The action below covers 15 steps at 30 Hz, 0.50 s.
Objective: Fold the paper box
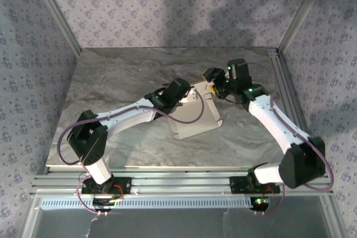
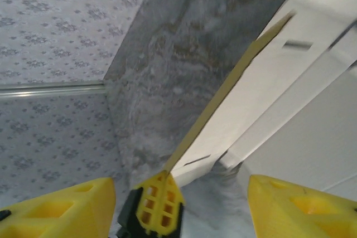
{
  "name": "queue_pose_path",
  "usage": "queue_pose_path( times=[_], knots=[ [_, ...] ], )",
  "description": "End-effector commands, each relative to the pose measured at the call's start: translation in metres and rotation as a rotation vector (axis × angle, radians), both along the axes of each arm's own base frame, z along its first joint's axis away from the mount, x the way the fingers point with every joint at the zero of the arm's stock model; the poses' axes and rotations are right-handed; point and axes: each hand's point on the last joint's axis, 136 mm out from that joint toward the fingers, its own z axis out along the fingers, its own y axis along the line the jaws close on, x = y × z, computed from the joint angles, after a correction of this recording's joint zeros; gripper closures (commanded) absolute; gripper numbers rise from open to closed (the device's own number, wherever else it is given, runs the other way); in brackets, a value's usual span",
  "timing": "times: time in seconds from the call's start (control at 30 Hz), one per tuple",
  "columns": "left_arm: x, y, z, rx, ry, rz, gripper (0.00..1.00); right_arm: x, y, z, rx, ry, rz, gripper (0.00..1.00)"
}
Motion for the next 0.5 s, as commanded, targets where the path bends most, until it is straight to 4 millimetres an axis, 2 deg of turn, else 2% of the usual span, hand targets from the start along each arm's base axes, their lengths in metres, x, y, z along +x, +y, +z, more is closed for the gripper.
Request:
queue_pose_path(
  times=[0.0,0.13,0.2,0.47],
  knots=[
    [0.013,-0.008,0.031,-0.015,-0.13,-0.023,1.0,0.004,0.027,-0.014,0.196,0.14,-0.023,0.35],
    [0.013,-0.012,0.025,-0.021,-0.126,-0.044,1.0,0.008,0.042,-0.043,0.264,0.222,-0.001,0.37],
    [0.013,-0.013,0.023,-0.027,-0.125,-0.053,1.0,0.011,0.044,-0.051,0.271,0.223,-0.012,0.37],
    [0.008,-0.02,0.011,-0.039,-0.114,-0.103,1.0,0.027,0.058,-0.055,0.284,0.2,0.031,0.47]
  ],
)
